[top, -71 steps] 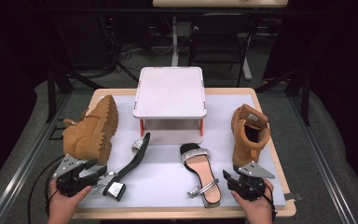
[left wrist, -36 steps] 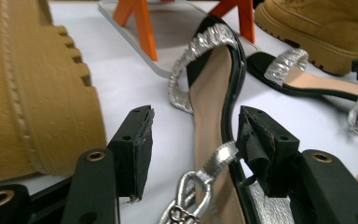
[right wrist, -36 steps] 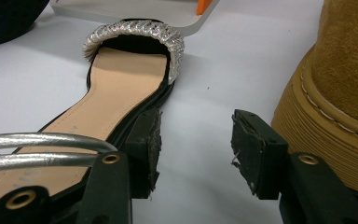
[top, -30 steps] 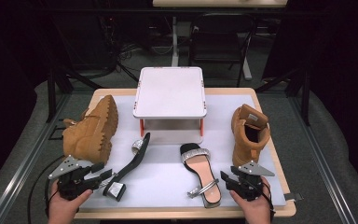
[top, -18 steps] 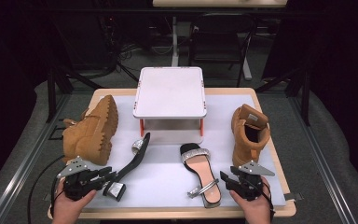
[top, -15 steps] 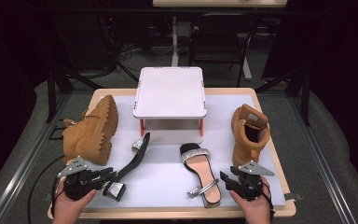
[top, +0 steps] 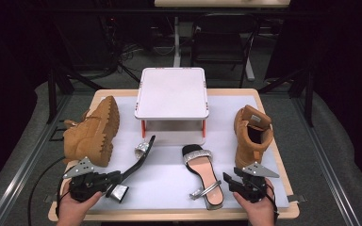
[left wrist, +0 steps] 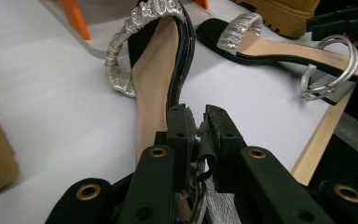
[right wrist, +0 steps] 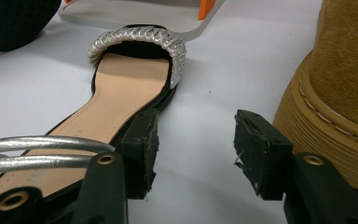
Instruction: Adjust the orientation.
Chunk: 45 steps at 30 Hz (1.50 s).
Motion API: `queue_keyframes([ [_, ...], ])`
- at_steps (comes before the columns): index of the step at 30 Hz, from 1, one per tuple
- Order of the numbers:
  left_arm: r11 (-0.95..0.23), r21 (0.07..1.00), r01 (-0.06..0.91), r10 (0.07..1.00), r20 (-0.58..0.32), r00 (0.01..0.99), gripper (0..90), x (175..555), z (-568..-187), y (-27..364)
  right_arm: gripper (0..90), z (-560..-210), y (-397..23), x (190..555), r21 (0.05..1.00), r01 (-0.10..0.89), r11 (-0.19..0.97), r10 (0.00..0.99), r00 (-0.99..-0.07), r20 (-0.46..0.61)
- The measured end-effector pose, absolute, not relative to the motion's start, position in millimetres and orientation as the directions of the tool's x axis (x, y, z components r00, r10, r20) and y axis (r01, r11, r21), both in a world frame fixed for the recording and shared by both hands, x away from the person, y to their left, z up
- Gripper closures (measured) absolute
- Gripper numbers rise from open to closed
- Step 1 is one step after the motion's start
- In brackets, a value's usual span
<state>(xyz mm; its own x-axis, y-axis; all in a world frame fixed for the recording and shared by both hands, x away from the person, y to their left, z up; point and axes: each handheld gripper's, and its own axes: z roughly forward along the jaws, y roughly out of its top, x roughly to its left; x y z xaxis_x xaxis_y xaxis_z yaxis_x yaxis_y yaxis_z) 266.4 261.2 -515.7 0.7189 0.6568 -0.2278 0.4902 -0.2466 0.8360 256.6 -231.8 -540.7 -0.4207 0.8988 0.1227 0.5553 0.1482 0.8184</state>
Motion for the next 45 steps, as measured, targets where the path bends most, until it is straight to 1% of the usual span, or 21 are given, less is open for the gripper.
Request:
queue_keyframes([
  [8, -0.279, 0.835, 0.475, 0.609, -0.228, 0.759, 81.4, 265.3, -515.2, 243.5, 49.2, -540.6, -231.6, 256.5, 0.822, 0.550, 0.147, 0.899, -0.421, 0.121],
  [12, -0.322, 0.826, 0.463, 0.588, -0.210, 0.782, 81.7, 264.1, -516.4, 228.9, 49.2, -540.8, -231.7, 256.6, 0.819, 0.553, 0.152, 0.900, -0.420, 0.117],
  [13, -0.348, 0.818, 0.457, 0.580, -0.196, 0.791, 81.7, 263.7, -517.8, 220.9, 49.2, -540.9, -231.8, 256.7, 0.819, 0.553, 0.151, 0.899, -0.421, 0.119],
  [17, -0.393, 0.805, 0.445, 0.572, -0.165, 0.804, 81.6, 262.6, -521.0, 207.8, 49.2, -540.7, -231.9, 256.6, 0.821, 0.550, 0.149, 0.898, -0.422, 0.120],
  [22, -0.426, 0.794, 0.433, 0.559, -0.145, 0.816, 81.1, 261.5, -526.5, 200.3, 49.2, -540.7, -231.9, 256.4, 0.823, 0.549, 0.145, 0.899, -0.421, 0.123],
  [25, -0.422, 0.796, 0.434, 0.568, -0.140, 0.811, 80.3, 260.9, -527.0, 199.3, 49.2, -540.7, -232.0, 256.4, 0.824, 0.548, 0.144, 0.899, -0.421, 0.123],
  [27, -0.408, 0.795, 0.449, 0.577, -0.156, 0.802, 77.9, 261.0, -527.5, 200.1, 49.2, -540.5, -232.1, 256.3, 0.824, 0.548, 0.145, 0.898, -0.422, 0.122],
  [29, -0.412, 0.794, 0.448, 0.585, -0.147, 0.798, 73.7, 261.3, -527.2, 200.9, 49.1, -540.5, -232.0, 256.2, 0.823, 0.549, 0.145, 0.899, -0.420, 0.122],
  [32, -0.393, 0.796, 0.461, 0.599, -0.159, 0.785, 63.4, 262.1, -524.8, 200.9, 49.0, -540.6, -231.8, 256.3, 0.824, 0.549, 0.143, 0.899, -0.420, 0.124],
  [33, -0.391, 0.795, 0.463, 0.603, -0.159, 0.782, 61.1, 262.6, -523.2, 201.3, 49.0, -540.6, -231.7, 256.3, 0.824, 0.549, 0.143, 0.899, -0.421, 0.124],
  [35, -0.378, 0.803, 0.461, 0.601, -0.165, 0.782, 59.1, 262.9, -520.2, 202.1, 49.0, -540.6, -231.7, 256.3, 0.823, 0.549, 0.143, 0.898, -0.421, 0.124],
  [37, -0.377, 0.813, 0.443, 0.621, -0.133, 0.772, 55.0, 262.5, -514.3, 203.2, 48.8, -540.6, -232.0, 256.2, 0.822, 0.551, 0.145, 0.898, -0.422, 0.125],
  [38, -0.374, 0.814, 0.444, 0.637, -0.123, 0.761, 54.1, 262.8, -511.7, 203.9, 48.8, -540.5, -231.9, 256.0, 0.821, 0.553, 0.145, 0.897, -0.423, 0.126],
  [41, -0.350, 0.819, 0.454, 0.645, -0.140, 0.751, 51.3, 264.7, -507.0, 206.0, 48.8, -540.6, -231.9, 255.8, 0.821, 0.553, 0.144, 0.897, -0.424, 0.128],
  [42, -0.334, 0.818, 0.468, 0.664, -0.149, 0.733, 51.3, 267.0, -502.7, 208.0, 48.7, -540.7, -232.0, 255.6, 0.821, 0.553, 0.143, 0.897, -0.423, 0.129],
  [44, -0.325, 0.802, 0.502, 0.668, -0.181, 0.722, 51.3, 270.8, -500.6, 208.0, 48.7, -541.0, -232.1, 255.6, 0.820, 0.556, 0.139, 0.897, -0.422, 0.134],
  [45, -0.327, 0.779, 0.535, 0.681, -0.198, 0.705, 51.5, 274.9, -500.1, 207.5, 48.7, -541.1, -232.0, 255.5, 0.819, 0.556, 0.139, 0.897, -0.422, 0.134],
])
